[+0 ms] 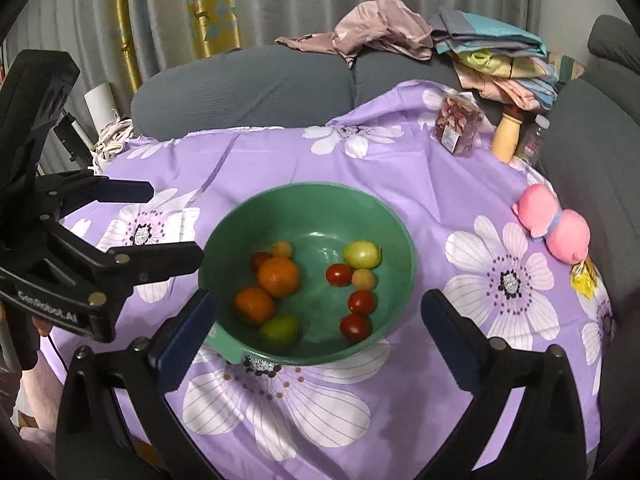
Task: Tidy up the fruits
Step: 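Withdraw both tools from the bowl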
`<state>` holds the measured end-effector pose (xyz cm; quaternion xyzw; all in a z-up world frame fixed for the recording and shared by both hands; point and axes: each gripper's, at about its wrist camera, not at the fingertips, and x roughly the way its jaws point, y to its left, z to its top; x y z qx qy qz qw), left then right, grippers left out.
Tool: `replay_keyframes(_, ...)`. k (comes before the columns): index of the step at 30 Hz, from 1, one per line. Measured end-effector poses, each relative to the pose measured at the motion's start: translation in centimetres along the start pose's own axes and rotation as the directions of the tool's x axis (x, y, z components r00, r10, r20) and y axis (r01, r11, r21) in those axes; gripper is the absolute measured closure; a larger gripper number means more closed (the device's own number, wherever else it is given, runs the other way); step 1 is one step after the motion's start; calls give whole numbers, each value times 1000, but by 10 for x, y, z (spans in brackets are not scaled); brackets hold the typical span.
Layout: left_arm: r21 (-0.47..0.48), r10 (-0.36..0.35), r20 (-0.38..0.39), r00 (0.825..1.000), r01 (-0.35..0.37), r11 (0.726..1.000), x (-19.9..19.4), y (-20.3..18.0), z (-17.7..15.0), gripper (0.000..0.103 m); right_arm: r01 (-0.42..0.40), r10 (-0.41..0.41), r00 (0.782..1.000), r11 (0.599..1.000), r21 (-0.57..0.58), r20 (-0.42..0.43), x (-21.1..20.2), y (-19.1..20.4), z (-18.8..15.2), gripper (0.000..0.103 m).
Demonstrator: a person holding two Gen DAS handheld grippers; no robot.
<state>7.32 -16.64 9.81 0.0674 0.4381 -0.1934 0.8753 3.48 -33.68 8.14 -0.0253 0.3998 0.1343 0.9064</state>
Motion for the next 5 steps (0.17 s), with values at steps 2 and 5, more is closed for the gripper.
replay_keyframes(2, -10, 10, 4, 1000, -10, 1000, -2, 2, 1, 1, 6, -6, 1000, 1000, -5, 6, -4, 1, 1, 0)
replay_keyframes(5, -29, 29, 3, 1000, -29, 999, -2, 5, 2, 1, 3, -3, 1000, 1000, 8, 16, -8, -2, 2, 0)
